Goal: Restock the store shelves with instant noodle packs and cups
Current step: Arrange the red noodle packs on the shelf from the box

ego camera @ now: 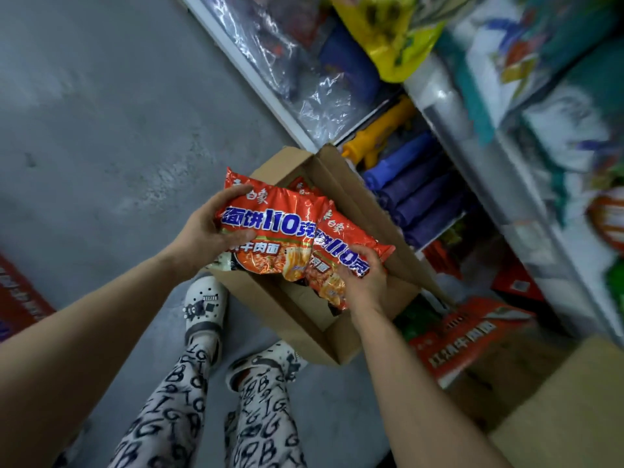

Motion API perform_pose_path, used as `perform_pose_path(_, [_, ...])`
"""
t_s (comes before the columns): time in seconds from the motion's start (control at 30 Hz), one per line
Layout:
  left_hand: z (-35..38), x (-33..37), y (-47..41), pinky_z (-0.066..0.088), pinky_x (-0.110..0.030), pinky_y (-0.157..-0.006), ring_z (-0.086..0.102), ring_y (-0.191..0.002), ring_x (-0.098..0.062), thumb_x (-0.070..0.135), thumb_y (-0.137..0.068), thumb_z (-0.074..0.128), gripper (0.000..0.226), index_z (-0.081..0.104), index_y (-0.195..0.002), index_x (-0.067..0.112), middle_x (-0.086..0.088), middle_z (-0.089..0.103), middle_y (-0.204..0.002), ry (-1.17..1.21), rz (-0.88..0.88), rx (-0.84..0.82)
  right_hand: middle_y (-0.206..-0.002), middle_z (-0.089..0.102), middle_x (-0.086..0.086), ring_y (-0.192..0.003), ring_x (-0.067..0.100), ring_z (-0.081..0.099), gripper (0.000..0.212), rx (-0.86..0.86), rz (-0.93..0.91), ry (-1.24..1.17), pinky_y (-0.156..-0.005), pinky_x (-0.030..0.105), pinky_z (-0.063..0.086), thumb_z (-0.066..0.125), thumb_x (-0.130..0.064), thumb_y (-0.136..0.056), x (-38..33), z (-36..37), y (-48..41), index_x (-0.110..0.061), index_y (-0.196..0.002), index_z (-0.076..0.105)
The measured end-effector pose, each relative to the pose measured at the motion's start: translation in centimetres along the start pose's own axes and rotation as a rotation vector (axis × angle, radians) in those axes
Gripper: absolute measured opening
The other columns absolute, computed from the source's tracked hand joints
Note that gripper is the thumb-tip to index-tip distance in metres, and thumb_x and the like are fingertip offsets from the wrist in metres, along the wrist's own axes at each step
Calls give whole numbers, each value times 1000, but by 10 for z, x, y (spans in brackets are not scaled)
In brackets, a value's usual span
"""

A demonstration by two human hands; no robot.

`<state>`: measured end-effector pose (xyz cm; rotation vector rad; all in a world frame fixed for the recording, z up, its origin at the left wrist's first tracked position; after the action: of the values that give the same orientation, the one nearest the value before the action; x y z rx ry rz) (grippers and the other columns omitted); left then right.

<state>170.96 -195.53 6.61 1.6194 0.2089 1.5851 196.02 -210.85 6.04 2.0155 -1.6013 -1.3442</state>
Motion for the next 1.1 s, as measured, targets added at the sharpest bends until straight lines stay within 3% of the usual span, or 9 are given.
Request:
perform_pose_path(0.1, [15, 48, 37, 59, -26, -70, 68, -99, -7, 13, -77, 75, 65, 51, -129, 44, 8, 55, -124, -72, 29, -62, -127, 60, -2, -109, 23, 62, 44, -2, -25, -34, -83, 43, 60, 74, -8, -85, -26, -38, 45, -48, -91, 59])
perform_pose_path(0.27, [32, 126, 92, 59, -27, -72, 68, -100, -13, 10, -80, 74, 65, 51, -129, 44, 7, 59, -122, -162, 91, -141, -111, 66, -8, -101, 18, 65, 42, -21, -134, -98, -82, 38, 59, 73, -4, -85, -76, -95, 114, -42, -98, 60])
perform_pose_path(0.37, [42, 174, 125, 59, -28, -72, 69, -99, -14, 8, -80, 74, 65, 52, -128, 45, 6, 61, -118, -195, 126, -179, -111, 66, -9, -86, 16, 66, 41, -4, -202, -112, -66, 30, 56, 73, -6, -86, -104, -130, 158, -43, -99, 61])
perform_pose_path(0.47, [53, 223, 157, 60, -31, -74, 70, -100, -17, 8, -80, 74, 66, 52, -132, 42, 5, 63, -117, -231, 180, -216, -111, 63, -16, -70, 12, 63, 38, -15, -282, -123, -56, 36, 56, 73, -8, -86, -134, -164, 201, -42, -98, 62])
perform_pose_path(0.57, [72, 273, 187, 60, -30, -74, 69, -100, -15, 7, -82, 73, 66, 50, -135, 38, 4, 62, -116, -266, 242, -270, -117, 52, -29, -82, -3, 59, 34, -43, -338, -142, -59, 25, 58, 72, -9, -88, -164, -198, 242, -38, -103, 63])
perform_pose_path(0.63, [88, 307, 206, 60, -30, -72, 69, -99, -12, 5, -83, 72, 66, 50, -136, 37, 3, 59, -117, -280, 291, -307, -124, 52, -21, -93, 0, 59, 33, -40, -368, -171, -59, 18, 54, 72, -11, -88, -181, -222, 266, -37, -106, 63])
perform_pose_path(0.8, [134, 378, 254, 59, -29, -72, 68, -97, -6, 1, -83, 70, 67, 47, -139, 30, 5, 57, -118, -318, 417, -424, -134, 51, -12, -67, 4, 66, 31, 13, -444, -237, -53, 24, 53, 73, -11, -88, -213, -282, 317, -36, -105, 63])
perform_pose_path(0.93, [168, 422, 285, 58, -26, -73, 67, -97, -6, -2, -82, 71, 69, 50, -138, 30, 1, 57, -119, -356, 506, -502, -140, 49, -13, -106, 23, 66, 38, 69, -534, -221, -66, 33, 60, 75, -13, -86, -229, -326, 346, -43, -105, 63])
perform_pose_path(1.1, [200, 469, 320, 58, -26, -74, 68, -98, -8, 2, -79, 76, 69, 52, -135, 36, -2, 56, -126, -396, 625, -562, -122, 63, -13, -99, 21, 70, 38, 136, -613, -261, -73, 50, 61, 76, -9, -84, -246, -377, 384, -38, -106, 65])
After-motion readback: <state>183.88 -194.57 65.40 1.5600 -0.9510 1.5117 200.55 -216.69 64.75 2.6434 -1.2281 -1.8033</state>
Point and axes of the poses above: each hand's wrist, its own y-axis away from the middle knuckle, its own z-axis out of the palm, x = y × z, the point moved 8 cm from there along -y, towards the middle knuckle
